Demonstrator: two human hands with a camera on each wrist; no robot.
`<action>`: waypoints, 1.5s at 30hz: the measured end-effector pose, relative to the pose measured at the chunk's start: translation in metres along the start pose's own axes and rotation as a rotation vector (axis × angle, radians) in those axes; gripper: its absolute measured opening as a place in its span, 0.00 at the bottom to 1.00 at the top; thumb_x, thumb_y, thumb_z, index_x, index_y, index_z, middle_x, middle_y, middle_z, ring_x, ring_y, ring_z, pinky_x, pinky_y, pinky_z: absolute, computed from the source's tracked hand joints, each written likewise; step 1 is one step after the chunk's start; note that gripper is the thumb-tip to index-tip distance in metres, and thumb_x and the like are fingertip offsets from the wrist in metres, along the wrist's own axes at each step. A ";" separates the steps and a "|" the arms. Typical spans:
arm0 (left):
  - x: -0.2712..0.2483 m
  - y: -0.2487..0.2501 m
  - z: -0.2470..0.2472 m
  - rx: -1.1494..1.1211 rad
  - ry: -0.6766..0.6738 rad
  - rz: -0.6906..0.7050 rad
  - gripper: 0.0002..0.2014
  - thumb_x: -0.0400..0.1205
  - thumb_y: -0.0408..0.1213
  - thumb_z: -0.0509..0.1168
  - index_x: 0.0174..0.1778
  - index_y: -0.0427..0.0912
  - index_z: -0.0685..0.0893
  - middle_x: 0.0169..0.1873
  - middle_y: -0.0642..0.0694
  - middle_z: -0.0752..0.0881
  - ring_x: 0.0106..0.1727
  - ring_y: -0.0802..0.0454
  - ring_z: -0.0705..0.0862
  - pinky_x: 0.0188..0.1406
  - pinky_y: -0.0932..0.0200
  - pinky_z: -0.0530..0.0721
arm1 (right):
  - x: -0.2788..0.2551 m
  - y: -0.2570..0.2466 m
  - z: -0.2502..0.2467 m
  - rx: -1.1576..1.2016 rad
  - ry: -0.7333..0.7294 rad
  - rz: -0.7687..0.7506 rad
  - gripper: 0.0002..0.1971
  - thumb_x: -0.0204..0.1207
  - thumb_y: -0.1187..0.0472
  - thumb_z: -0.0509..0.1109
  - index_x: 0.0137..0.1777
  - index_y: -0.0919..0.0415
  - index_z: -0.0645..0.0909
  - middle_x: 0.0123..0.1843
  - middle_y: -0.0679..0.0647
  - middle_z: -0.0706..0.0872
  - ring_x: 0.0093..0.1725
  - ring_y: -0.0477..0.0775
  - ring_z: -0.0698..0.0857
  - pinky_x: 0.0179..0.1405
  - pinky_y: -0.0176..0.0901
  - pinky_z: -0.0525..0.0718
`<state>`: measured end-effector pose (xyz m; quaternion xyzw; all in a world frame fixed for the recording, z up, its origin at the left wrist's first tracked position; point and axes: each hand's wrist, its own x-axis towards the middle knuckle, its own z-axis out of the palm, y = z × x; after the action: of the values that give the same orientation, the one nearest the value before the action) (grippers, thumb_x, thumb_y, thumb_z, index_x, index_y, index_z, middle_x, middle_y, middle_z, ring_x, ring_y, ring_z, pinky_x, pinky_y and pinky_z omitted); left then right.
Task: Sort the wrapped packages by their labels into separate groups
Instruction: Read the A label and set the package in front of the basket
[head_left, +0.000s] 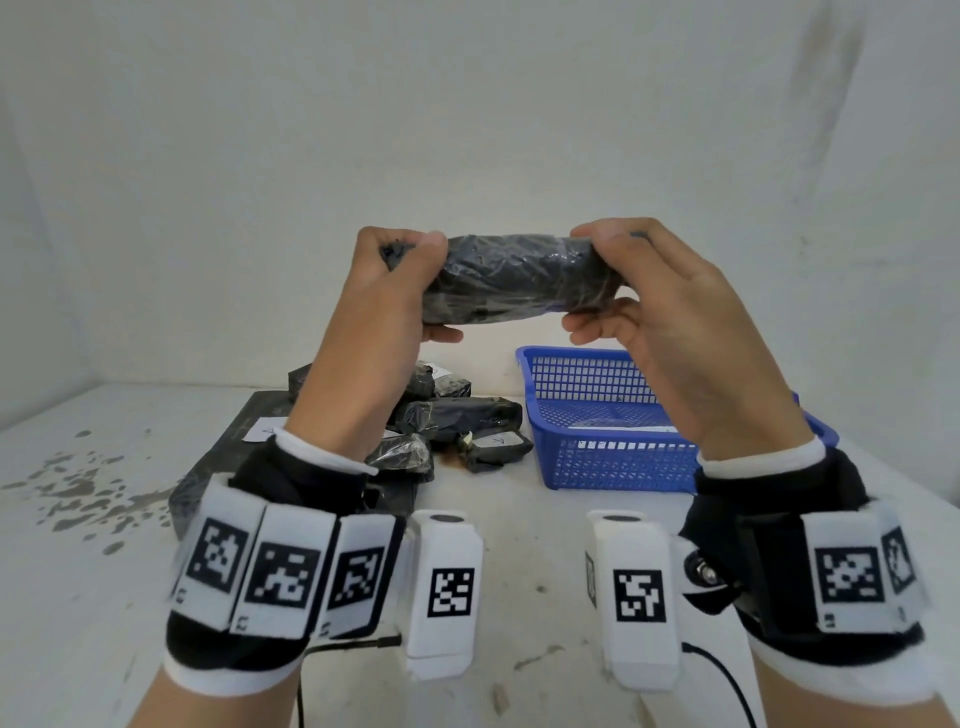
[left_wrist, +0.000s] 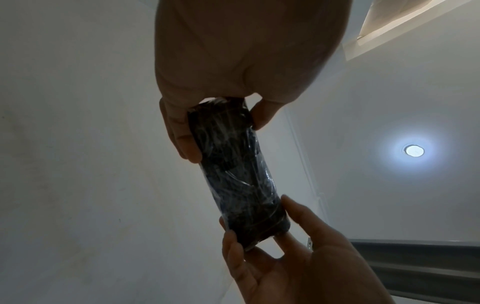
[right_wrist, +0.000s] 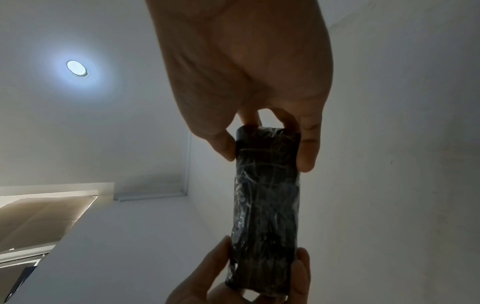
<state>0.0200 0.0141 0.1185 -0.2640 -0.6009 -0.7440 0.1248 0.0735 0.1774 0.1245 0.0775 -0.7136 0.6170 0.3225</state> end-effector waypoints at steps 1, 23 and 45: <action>0.000 -0.001 0.000 0.005 0.000 0.001 0.05 0.86 0.42 0.61 0.49 0.45 0.74 0.45 0.50 0.82 0.43 0.57 0.85 0.48 0.50 0.88 | 0.000 0.001 0.001 -0.021 0.005 -0.006 0.10 0.83 0.50 0.69 0.55 0.56 0.85 0.42 0.48 0.87 0.37 0.52 0.87 0.43 0.44 0.87; -0.006 0.000 0.002 0.138 -0.133 -0.033 0.12 0.84 0.55 0.59 0.51 0.50 0.70 0.46 0.50 0.89 0.47 0.52 0.91 0.57 0.49 0.87 | -0.005 0.006 0.010 -0.074 0.100 -0.136 0.24 0.66 0.53 0.86 0.55 0.51 0.76 0.46 0.47 0.85 0.40 0.39 0.84 0.41 0.35 0.86; -0.007 0.002 -0.004 0.131 -0.058 0.029 0.26 0.79 0.37 0.72 0.68 0.53 0.67 0.57 0.46 0.86 0.45 0.51 0.92 0.50 0.62 0.87 | -0.003 0.005 0.005 -0.112 0.021 -0.067 0.35 0.71 0.51 0.82 0.75 0.46 0.70 0.61 0.52 0.88 0.44 0.43 0.87 0.42 0.33 0.85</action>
<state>0.0253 0.0086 0.1155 -0.2855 -0.6478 -0.6932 0.1350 0.0712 0.1729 0.1190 0.0766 -0.7406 0.5658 0.3542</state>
